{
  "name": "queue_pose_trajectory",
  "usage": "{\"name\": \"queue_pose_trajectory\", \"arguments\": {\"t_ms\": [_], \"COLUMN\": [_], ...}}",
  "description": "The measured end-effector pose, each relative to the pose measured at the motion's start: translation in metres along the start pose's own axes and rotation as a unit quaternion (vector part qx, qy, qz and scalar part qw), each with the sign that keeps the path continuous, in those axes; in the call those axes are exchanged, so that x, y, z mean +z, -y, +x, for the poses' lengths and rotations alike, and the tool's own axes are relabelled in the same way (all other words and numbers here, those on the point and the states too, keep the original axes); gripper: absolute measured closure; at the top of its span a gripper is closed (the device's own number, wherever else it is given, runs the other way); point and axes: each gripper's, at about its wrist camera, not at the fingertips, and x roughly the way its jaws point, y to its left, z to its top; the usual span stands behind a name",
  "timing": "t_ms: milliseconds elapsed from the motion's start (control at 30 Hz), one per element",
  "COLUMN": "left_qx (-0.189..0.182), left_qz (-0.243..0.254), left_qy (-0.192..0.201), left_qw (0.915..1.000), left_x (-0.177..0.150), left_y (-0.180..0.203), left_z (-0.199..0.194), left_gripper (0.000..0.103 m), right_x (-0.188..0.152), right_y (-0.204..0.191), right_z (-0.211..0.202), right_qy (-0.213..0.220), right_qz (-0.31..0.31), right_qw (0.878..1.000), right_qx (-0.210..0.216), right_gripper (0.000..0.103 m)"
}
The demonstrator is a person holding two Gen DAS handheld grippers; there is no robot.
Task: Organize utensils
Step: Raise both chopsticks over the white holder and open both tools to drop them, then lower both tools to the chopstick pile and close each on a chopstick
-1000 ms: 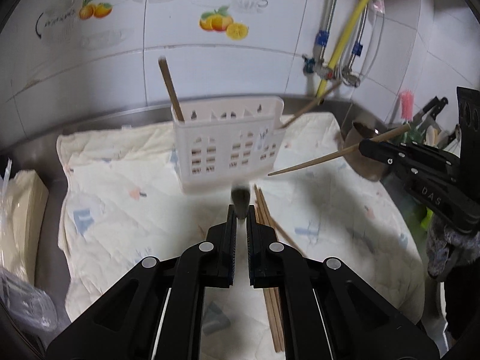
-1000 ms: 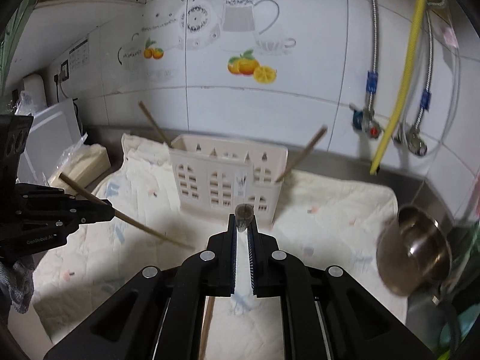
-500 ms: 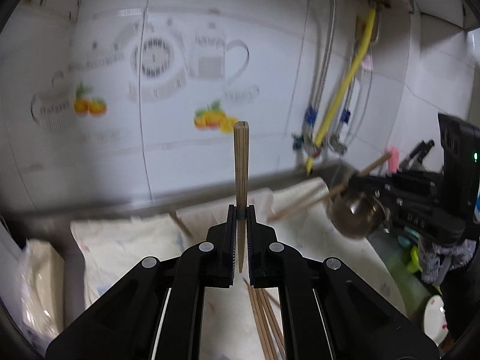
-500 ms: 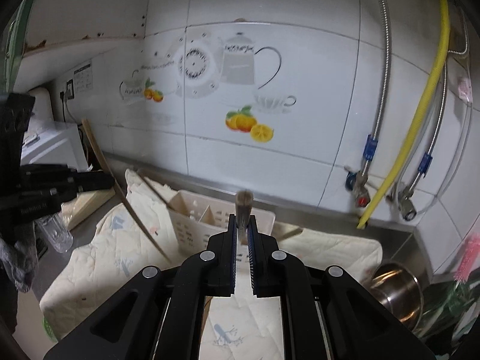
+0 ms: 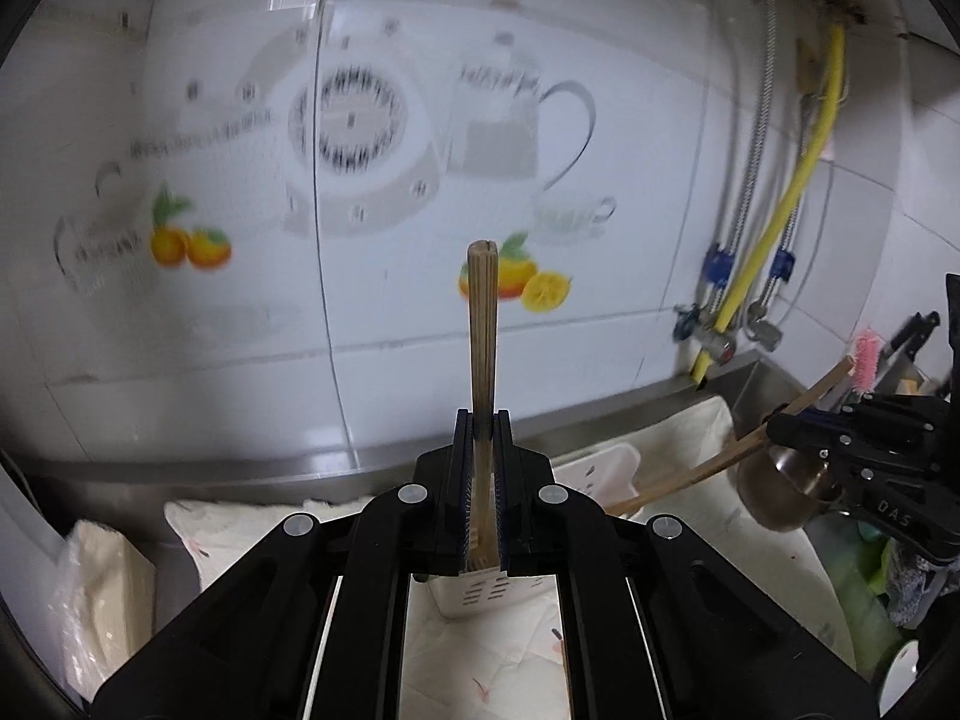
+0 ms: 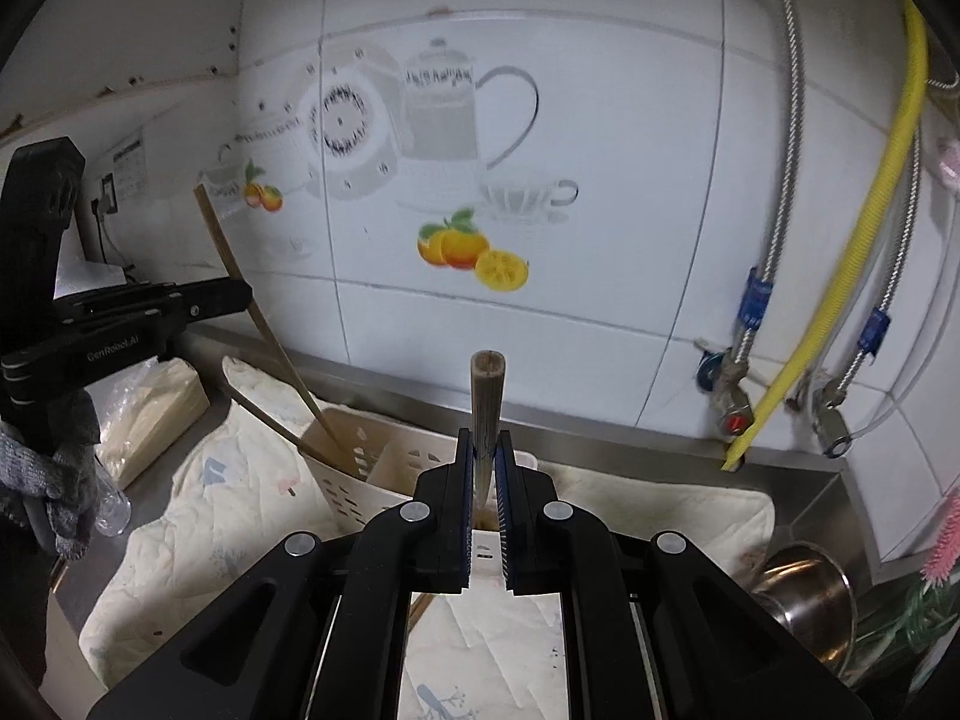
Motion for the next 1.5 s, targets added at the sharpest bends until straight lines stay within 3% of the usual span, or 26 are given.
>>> {"name": "queue_pose_trajectory", "arguments": {"t_ms": [233, 533, 667, 867, 1033, 1500], "left_qx": [-0.005, -0.001, -0.002, 0.001, 0.001, 0.01], "left_qz": [-0.018, -0.02, -0.03, -0.029, -0.034, -0.053], "left_qy": [-0.037, -0.044, -0.027, -0.003, -0.003, -0.031], "left_qw": [0.9991, 0.9988, 0.9992, 0.9996, 0.9994, 0.9981], "left_x": [-0.017, -0.024, -0.022, -0.032, -0.064, -0.16], "left_y": [-0.013, -0.016, -0.017, -0.011, -0.007, -0.003], "left_z": [0.03, 0.033, 0.017, -0.019, -0.045, -0.078], "left_gripper": [0.098, 0.094, 0.072, 0.061, 0.05, 0.045], "right_x": [-0.01, -0.02, -0.019, -0.032, -0.071, -0.217], "right_y": [0.005, 0.01, 0.012, 0.003, -0.019, -0.054], "right_z": [0.032, 0.047, 0.033, -0.006, -0.022, -0.008], "right_qy": [-0.031, -0.041, -0.024, 0.015, 0.016, -0.067], "right_qz": [0.011, 0.031, 0.033, 0.03, 0.018, 0.058], "right_qw": [0.999, 0.999, 0.999, 0.999, 1.0, 0.996], "right_qx": [0.007, 0.006, -0.007, -0.019, -0.017, 0.002], "right_gripper": [0.096, 0.094, 0.088, 0.083, 0.08, 0.08]}}
